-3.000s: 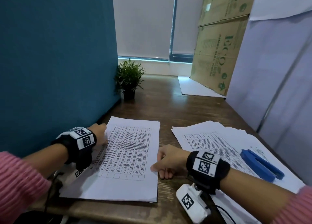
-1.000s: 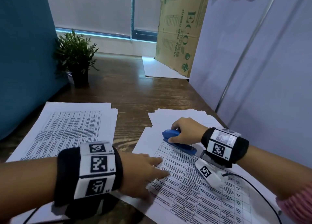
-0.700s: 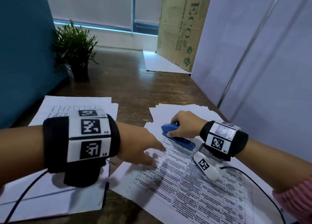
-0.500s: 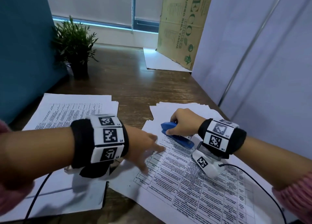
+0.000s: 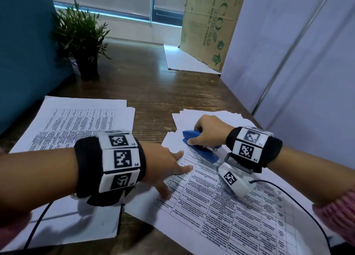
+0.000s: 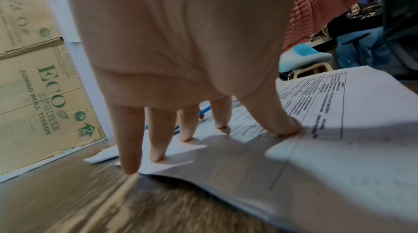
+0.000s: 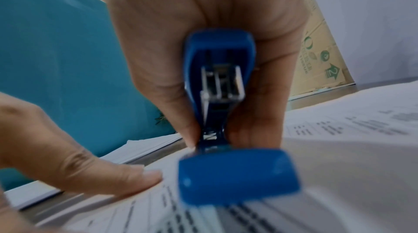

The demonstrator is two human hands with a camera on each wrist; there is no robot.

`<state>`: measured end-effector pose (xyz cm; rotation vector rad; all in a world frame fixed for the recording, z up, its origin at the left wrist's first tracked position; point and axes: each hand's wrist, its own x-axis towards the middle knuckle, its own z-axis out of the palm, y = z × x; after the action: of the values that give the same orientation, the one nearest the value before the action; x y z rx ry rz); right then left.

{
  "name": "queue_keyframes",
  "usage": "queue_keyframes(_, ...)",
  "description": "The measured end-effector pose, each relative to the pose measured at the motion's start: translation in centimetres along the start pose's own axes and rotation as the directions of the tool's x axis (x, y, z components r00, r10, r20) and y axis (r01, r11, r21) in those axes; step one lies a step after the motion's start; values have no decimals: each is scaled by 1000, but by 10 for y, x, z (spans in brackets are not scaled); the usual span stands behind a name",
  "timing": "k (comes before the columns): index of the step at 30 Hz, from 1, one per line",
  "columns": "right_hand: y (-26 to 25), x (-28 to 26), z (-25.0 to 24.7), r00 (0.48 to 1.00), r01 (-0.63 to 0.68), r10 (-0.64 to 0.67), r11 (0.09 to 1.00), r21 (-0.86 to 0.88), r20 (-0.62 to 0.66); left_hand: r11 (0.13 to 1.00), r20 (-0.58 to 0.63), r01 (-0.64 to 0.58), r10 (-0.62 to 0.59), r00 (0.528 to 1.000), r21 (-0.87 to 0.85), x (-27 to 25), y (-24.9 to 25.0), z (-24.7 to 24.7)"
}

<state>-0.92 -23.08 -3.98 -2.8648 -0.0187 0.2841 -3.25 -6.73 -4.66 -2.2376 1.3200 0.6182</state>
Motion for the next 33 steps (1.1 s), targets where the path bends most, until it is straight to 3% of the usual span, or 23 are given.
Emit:
queue_keyframes(9,6,-4,-10,997,29,-25,998,-57,78,1000,-16,8,-8,1000,21,0,0,1)
queue_keyframes(17,-9,-1,-1,1000,-11,12,998,-60,15,998,-31,-17,18,999,57,3,0,3)
queue_keyframes(27,-6,2,2,987,-158,158,976,149,10,999,-16,-31,31,999,20,-2,0,2)
queue_keyframes(33,-22,-8,8,994,-67,58,993,-95,-97,1000,-9,-30,30,1000,0,-2,-1,3)
